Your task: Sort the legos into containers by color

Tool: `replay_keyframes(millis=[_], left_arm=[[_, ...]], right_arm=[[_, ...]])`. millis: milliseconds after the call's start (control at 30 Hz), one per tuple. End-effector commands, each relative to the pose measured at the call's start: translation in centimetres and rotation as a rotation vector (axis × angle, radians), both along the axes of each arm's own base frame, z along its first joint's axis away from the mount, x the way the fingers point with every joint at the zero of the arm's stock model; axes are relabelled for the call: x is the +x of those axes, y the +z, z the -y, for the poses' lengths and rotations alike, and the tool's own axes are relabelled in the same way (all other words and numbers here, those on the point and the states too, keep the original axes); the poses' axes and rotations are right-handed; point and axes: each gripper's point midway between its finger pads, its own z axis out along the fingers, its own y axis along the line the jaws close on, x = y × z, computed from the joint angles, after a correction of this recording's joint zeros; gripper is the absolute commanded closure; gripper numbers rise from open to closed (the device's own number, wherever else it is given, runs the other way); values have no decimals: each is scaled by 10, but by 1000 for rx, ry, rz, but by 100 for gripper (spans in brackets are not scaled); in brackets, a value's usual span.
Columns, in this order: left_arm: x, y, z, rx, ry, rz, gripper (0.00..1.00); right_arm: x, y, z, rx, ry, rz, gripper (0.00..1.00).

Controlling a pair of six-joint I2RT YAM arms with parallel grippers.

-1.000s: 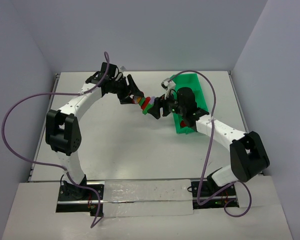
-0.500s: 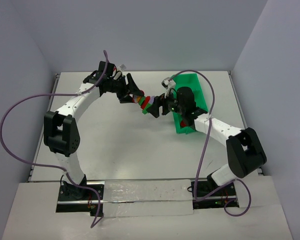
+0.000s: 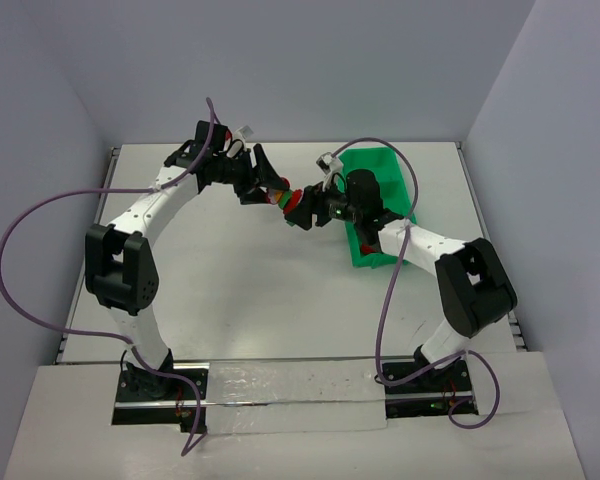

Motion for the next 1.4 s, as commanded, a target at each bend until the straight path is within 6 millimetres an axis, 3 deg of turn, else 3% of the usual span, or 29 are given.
replay_keyframes(millis=[0, 100, 267, 367, 467, 667, 867, 1000, 1067, 1167, 1267, 1367], left_arm=[[-4, 34, 3, -65, -40, 100, 100], [-4, 31, 2, -62, -42, 96, 100], [-5, 26, 2, -53, -49, 88, 100], [-5, 23, 1, -45, -50, 86, 100], [-4, 21, -2, -41, -45, 81, 100], [12, 18, -35, -1, 64, 75, 100], [17, 9, -54, 27, 125, 58, 100], [16, 1, -56, 34, 137, 39, 100], [20, -9, -63, 85, 179, 22, 100], [23, -32, -81, 223, 251, -27, 100], [21, -52, -94, 327, 300, -60, 100], [18, -54, -98, 349, 322, -59, 100]], right_arm=[[11, 42, -11, 92, 11, 91, 35], [11, 46, -12, 100, 11, 93, 42], [12, 53, -9, 110, -3, 109, 68], [9, 53, -7, 110, -11, 108, 90], [5, 49, -6, 98, -9, 99, 100], [-9, 21, 7, 54, -37, 56, 100], [-24, 9, 19, 34, -70, 34, 100], [-19, 0, 17, -65, -89, 23, 100], [-19, -26, 14, -168, -116, -46, 100], [-9, -41, 16, -245, -180, -107, 100], [-1, -60, 15, -305, -241, -200, 85], [-1, -71, 11, -345, -258, -318, 74]])
